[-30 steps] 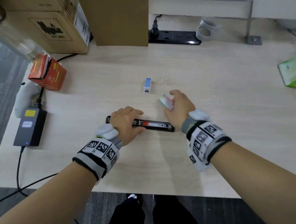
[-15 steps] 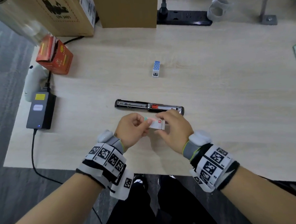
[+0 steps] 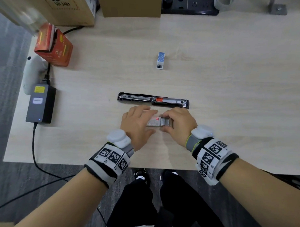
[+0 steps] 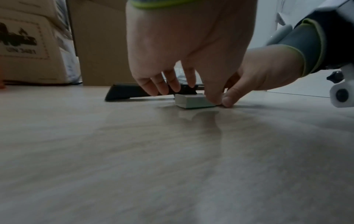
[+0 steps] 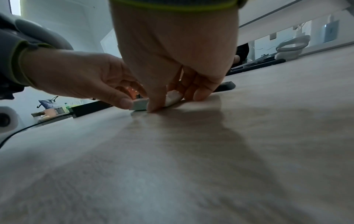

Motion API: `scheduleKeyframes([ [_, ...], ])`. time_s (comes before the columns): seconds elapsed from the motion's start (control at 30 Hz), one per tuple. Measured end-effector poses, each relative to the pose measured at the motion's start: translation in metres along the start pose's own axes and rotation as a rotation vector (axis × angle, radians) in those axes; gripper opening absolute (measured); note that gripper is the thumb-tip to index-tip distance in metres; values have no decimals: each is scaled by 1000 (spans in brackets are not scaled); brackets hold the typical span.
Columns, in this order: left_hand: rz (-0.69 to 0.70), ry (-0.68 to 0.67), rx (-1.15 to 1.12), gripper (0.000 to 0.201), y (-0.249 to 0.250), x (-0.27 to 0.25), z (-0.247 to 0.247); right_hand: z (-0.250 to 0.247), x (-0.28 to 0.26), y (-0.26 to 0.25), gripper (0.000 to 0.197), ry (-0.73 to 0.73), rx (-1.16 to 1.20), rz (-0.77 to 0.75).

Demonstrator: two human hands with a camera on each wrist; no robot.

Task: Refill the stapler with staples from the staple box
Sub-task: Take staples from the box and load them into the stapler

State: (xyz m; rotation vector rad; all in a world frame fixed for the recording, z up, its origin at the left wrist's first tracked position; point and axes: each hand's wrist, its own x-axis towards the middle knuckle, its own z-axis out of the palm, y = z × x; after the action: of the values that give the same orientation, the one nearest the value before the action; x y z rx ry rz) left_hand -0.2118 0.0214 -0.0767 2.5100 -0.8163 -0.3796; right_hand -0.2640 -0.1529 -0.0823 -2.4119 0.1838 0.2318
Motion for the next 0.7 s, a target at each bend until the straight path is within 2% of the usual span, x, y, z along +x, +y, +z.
scheduleKeyframes([
  [0.1, 61, 4, 7, 45, 1, 8, 9, -1, -1, 4, 42, 28, 21, 8],
  [0.2, 56, 28, -19, 34, -2, 12, 12, -1, -4, 12, 23, 105, -4, 7],
  [0.3, 56, 31, -69, 34, -6, 12, 13, -3, -5, 17, 9, 130, -49, 19],
  [0.57, 0, -17, -96, 40, -5, 14, 11, -1, -3, 4, 12, 161, -41, -9],
  [0.7, -8, -28, -108, 38, -4, 16, 11, 0, -1, 1, 9, 126, -43, 5],
])
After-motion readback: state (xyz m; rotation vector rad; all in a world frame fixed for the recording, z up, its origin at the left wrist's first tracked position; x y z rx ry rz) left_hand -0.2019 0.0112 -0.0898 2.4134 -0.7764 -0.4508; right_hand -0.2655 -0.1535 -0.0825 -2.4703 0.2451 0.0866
